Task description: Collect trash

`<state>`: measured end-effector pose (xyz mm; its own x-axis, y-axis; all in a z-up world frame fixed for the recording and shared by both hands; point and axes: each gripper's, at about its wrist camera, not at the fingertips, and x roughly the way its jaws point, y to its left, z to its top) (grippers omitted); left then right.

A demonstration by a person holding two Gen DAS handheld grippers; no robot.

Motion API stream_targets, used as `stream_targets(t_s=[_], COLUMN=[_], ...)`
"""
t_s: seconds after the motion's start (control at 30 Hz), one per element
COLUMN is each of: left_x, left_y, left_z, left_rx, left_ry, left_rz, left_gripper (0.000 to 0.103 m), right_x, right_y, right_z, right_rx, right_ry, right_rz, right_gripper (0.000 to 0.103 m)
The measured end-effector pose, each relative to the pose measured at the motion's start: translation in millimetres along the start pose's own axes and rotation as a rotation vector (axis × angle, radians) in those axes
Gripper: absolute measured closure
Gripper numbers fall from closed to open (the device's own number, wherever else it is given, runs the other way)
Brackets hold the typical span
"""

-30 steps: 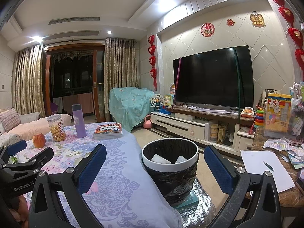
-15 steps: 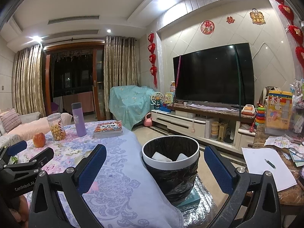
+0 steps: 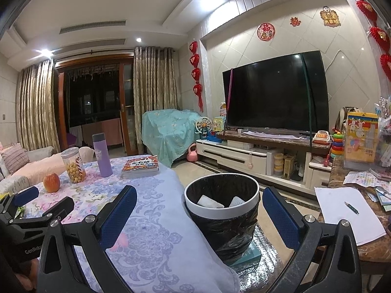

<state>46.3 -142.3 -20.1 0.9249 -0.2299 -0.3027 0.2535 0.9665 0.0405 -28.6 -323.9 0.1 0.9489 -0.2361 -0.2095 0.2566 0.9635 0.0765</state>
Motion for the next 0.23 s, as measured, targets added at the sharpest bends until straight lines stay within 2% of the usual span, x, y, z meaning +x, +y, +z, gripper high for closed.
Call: stream_targets(t_s=[0.23], left_x=[7.0], left_y=[2.5], left_z=[-0.9], left_rx=[-0.013], left_ry=[0.014], left_rz=[-0.004], left_gripper=[0.0], right_x=[8.4], right_y=[-0.3], right_z=[-1.3], right_rx=[0.003], right_ry=[0.02], right_rz=[0.0], right_gripper=[0.0])
